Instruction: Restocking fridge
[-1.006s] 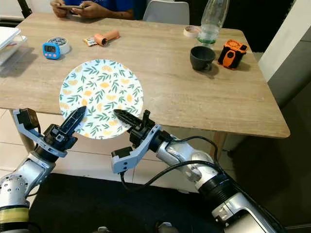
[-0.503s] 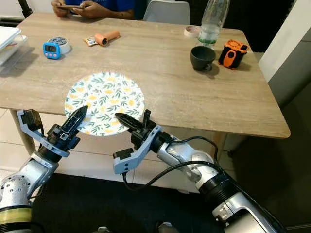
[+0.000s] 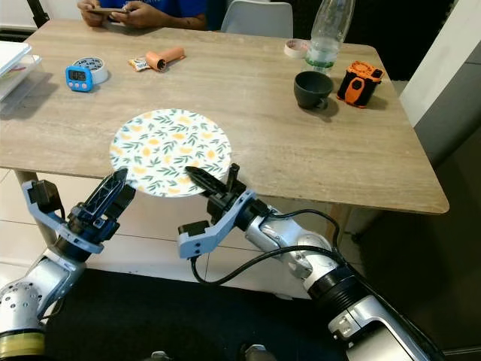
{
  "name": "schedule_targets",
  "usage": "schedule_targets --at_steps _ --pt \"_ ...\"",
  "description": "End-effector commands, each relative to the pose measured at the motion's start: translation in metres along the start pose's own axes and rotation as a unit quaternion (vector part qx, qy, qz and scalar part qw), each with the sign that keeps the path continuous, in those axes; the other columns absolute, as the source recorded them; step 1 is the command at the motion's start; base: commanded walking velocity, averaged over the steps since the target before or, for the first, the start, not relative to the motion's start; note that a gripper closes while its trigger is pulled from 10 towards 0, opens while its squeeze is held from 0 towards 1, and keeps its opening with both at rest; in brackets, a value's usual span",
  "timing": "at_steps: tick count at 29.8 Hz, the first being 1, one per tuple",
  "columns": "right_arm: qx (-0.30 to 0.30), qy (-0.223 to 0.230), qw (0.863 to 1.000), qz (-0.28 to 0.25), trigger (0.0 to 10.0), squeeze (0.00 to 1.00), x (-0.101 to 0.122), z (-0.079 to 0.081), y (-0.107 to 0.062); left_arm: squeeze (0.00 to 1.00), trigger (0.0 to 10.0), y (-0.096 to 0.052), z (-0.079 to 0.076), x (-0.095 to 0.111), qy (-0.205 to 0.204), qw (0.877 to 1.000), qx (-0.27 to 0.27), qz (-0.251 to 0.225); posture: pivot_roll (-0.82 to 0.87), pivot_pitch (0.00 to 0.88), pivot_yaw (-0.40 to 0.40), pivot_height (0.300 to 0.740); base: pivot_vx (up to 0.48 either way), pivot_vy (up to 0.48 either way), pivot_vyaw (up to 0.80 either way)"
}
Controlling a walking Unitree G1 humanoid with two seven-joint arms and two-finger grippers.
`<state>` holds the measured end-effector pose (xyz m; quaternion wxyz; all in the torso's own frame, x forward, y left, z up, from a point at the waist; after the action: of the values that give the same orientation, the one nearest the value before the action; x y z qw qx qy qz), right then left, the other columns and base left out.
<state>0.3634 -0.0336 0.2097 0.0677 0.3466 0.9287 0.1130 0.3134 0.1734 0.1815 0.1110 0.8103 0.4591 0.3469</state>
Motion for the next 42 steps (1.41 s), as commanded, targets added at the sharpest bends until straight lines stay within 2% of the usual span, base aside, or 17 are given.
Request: schedule_targets --at_steps 1,4,9,13,14,15,16,17,18,20,22,23,25,29,37,39,42 --pt "-0.020 0.028 0.999 0.041 0.0 0.00 -0.017 -0.005 -0.003 1.00 10.0 -0.012 0.003 -0.007 0.007 1.000 0.011 0.025 -0.06 0.176 0.011 0.740 0.000 0.000 0.00" --pt "-0.052 0.122 0.982 0.138 0.0 0.00 -0.055 -0.007 -0.016 1.00 10.0 -0.033 0.013 -0.013 0.034 0.997 0.041 0.047 -0.06 0.176 0.011 0.740 0.000 0.000 0.00" --pt "-0.066 0.212 0.960 0.170 0.0 0.00 -0.070 -0.004 -0.026 1.00 10.0 -0.049 0.014 -0.009 0.051 0.996 0.053 0.049 -0.06 0.177 0.012 0.740 0.000 0.000 0.00" --pt "-0.104 0.419 0.890 0.144 0.0 0.00 -0.065 -0.010 -0.027 1.00 10.0 -0.062 0.008 -0.015 0.078 0.993 0.047 0.077 -0.06 0.175 0.013 0.740 0.000 0.000 0.00" --pt "-0.104 0.419 0.890 0.144 0.0 0.00 -0.065 -0.010 -0.027 1.00 10.0 -0.062 0.008 -0.015 0.078 0.993 0.047 0.077 -0.06 0.175 0.013 0.740 0.000 0.000 0.00" --pt "-0.114 0.486 0.857 0.124 0.0 0.00 -0.060 -0.016 -0.025 1.00 10.0 -0.065 0.009 -0.019 0.081 0.992 0.049 0.087 -0.05 0.175 0.011 0.740 0.000 0.000 0.00" --pt "-0.126 0.549 0.822 0.090 3.0 0.00 -0.053 -0.028 -0.021 0.28 10.0 -0.069 0.013 -0.024 0.085 0.990 0.056 0.097 -0.05 0.176 0.011 0.740 0.000 0.000 0.00" --pt "-0.126 0.549 0.822 0.090 3.0 0.00 -0.053 -0.028 -0.021 0.28 10.0 -0.069 0.013 -0.024 0.085 0.990 0.056 0.097 -0.05 0.176 0.011 0.740 0.000 0.000 0.00" --pt "-0.130 0.613 0.778 0.044 8.9 0.00 -0.043 -0.040 -0.018 0.00 10.0 -0.073 0.016 -0.028 0.086 0.989 0.064 0.103 -0.05 0.176 0.011 0.740 0.000 0.000 0.00" --pt "-0.130 0.613 0.778 0.044 8.9 0.00 -0.043 -0.040 -0.018 0.00 10.0 -0.073 0.016 -0.028 0.086 0.989 0.064 0.103 -0.05 0.176 0.011 0.740 0.000 0.000 0.00" --pt "-0.096 0.707 0.695 -0.089 10.0 0.00 -0.009 -0.072 -0.021 0.00 10.0 -0.086 0.031 -0.035 0.088 0.985 0.098 0.109 -0.06 0.173 0.011 0.740 0.000 0.000 0.00" --pt "-0.096 0.707 0.695 -0.089 10.0 0.00 -0.009 -0.072 -0.021 0.00 10.0 -0.086 0.031 -0.035 0.088 0.985 0.098 0.109 -0.06 0.173 0.011 0.740 0.000 0.000 0.00" --pt "-0.022 0.742 0.644 -0.184 10.0 0.00 0.022 -0.084 -0.034 0.00 10.0 -0.099 0.047 -0.042 0.088 0.979 0.142 0.115 -0.06 0.171 0.007 0.740 0.000 0.000 0.00" --pt "0.156 0.723 0.624 -0.253 10.0 0.00 0.069 -0.060 -0.073 0.00 10.0 -0.134 0.073 -0.055 0.089 0.959 0.229 0.139 -0.06 0.171 0.007 0.740 0.000 0.000 0.00" --pt "0.247 0.718 0.611 -0.226 10.0 0.00 0.082 -0.031 -0.092 0.00 10.0 -0.168 0.095 -0.066 0.096 0.931 0.317 0.155 -0.06 0.170 0.006 0.740 0.000 0.000 0.00" --pt "0.355 0.655 0.664 -0.072 10.0 0.00 0.067 0.039 -0.110 0.00 10.0 -0.214 0.122 -0.064 0.115 0.869 0.462 0.137 -0.06 0.169 0.007 0.740 0.000 0.000 0.00" --pt "0.406 0.609 0.682 0.000 10.0 0.00 0.054 0.073 -0.126 0.00 10.0 -0.229 0.127 -0.063 0.128 0.843 0.504 0.137 -0.06 0.169 0.007 0.740 0.000 0.000 0.00"
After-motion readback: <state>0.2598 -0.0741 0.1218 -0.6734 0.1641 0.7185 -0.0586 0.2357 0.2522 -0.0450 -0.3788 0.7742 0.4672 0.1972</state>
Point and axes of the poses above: a point about 5 cm out from each wrist's last joint towards the gripper, its own y axis pointing out of the wrist towards the gripper, its own x axis along the axis of the wrist's last joint, z = x × y, the point moved 5 cm from there along y, pointing out of the wrist towards the gripper, and after that the axes turned 1 degree about -y, right-handed, at the moved point
